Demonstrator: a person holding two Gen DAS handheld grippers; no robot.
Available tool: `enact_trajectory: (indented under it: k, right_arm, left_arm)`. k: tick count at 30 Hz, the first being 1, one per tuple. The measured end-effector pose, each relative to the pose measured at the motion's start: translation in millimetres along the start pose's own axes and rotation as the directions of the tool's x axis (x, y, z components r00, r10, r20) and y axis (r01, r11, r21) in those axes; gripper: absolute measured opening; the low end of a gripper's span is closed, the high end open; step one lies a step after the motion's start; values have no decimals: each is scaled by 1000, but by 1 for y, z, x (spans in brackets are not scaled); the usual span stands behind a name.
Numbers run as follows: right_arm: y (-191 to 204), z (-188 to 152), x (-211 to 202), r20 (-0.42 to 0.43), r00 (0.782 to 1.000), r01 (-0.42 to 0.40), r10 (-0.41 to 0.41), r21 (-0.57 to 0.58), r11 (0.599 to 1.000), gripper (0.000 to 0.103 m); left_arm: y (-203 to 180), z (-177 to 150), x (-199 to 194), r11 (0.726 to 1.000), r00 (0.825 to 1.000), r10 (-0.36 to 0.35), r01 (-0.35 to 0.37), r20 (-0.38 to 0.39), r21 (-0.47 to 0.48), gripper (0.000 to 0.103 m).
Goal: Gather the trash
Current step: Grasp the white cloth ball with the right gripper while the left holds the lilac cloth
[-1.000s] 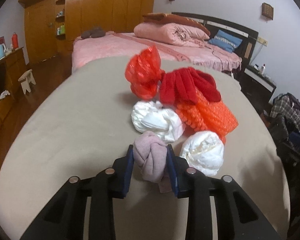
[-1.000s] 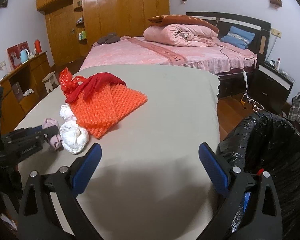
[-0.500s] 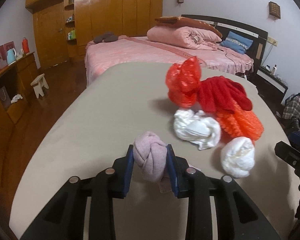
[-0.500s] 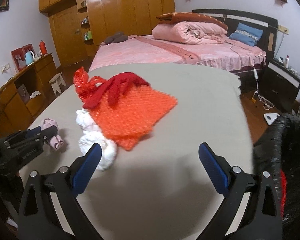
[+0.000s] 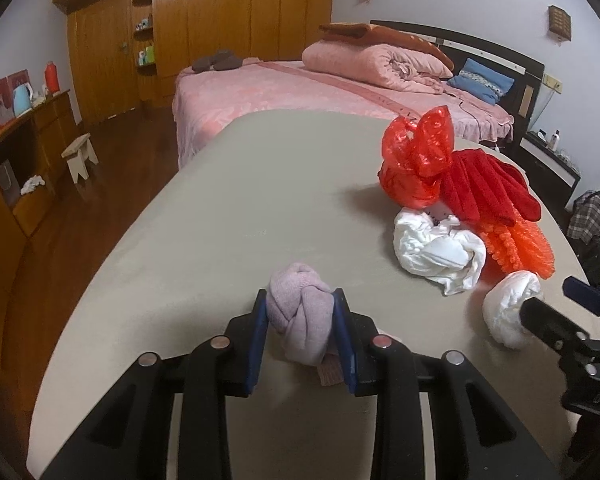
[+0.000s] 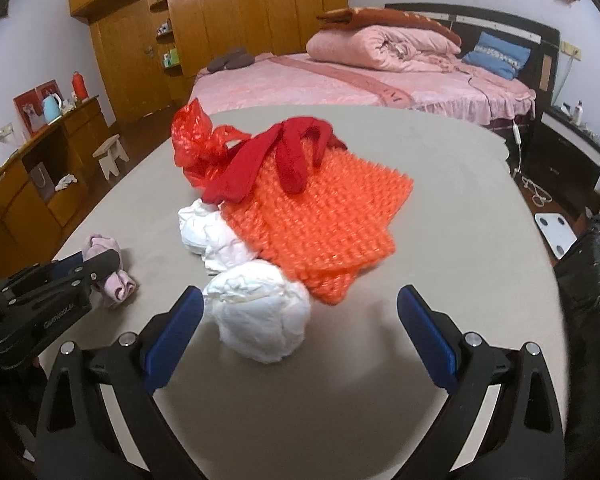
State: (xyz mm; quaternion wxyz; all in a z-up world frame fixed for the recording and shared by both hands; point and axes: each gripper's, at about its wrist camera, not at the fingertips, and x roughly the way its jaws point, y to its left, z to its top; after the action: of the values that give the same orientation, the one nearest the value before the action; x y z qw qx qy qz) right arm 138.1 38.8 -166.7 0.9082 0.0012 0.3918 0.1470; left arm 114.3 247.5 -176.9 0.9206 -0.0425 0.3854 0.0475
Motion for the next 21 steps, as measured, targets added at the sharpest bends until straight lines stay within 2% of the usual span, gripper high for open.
enact_trajectory:
  k: [2, 4, 6, 8, 10, 12, 16, 21]
  right_arm:
    - [3, 0, 4, -20, 1000, -12, 12, 3, 1000, 92]
    - [6, -1, 8, -40, 999, -23, 23, -1, 1000, 79]
    - [8, -3, 12, -67, 997, -41, 41, -4, 999, 74]
    - [10, -6, 13, -88, 994, -67, 66, -2, 998, 63]
    - [10, -7, 13, -103, 990, -102, 101, 1, 995, 45]
    - [9, -7, 11, -103, 987, -123, 123, 2, 992, 38]
    - [4, -8, 3, -98, 986, -137, 136, 3, 991, 36]
    - [-14, -12, -12, -76, 991, -111, 110, -9, 994, 36]
  left_arm:
    - [3, -2, 2, 1000, 1000, -4, 4, -5, -2, 31]
    - [4, -3, 2, 1000, 1000, -7, 7, -8, -5, 31]
    - [4, -1, 3, 1000, 1000, -10, 10, -11, -9, 31]
    - [5, -1, 3, 1000, 1000, -10, 10, -12, -9, 31]
    - [5, -1, 4, 1000, 1000, -9, 9, -12, -8, 31]
    - [6, -1, 4, 1000, 1000, -8, 8, -13, -7, 31]
    - [4, -2, 3, 1000, 1000, -1, 1, -9, 5, 31]
    - [-5, -2, -3, 1000, 1000, -2, 2, 10, 29, 31]
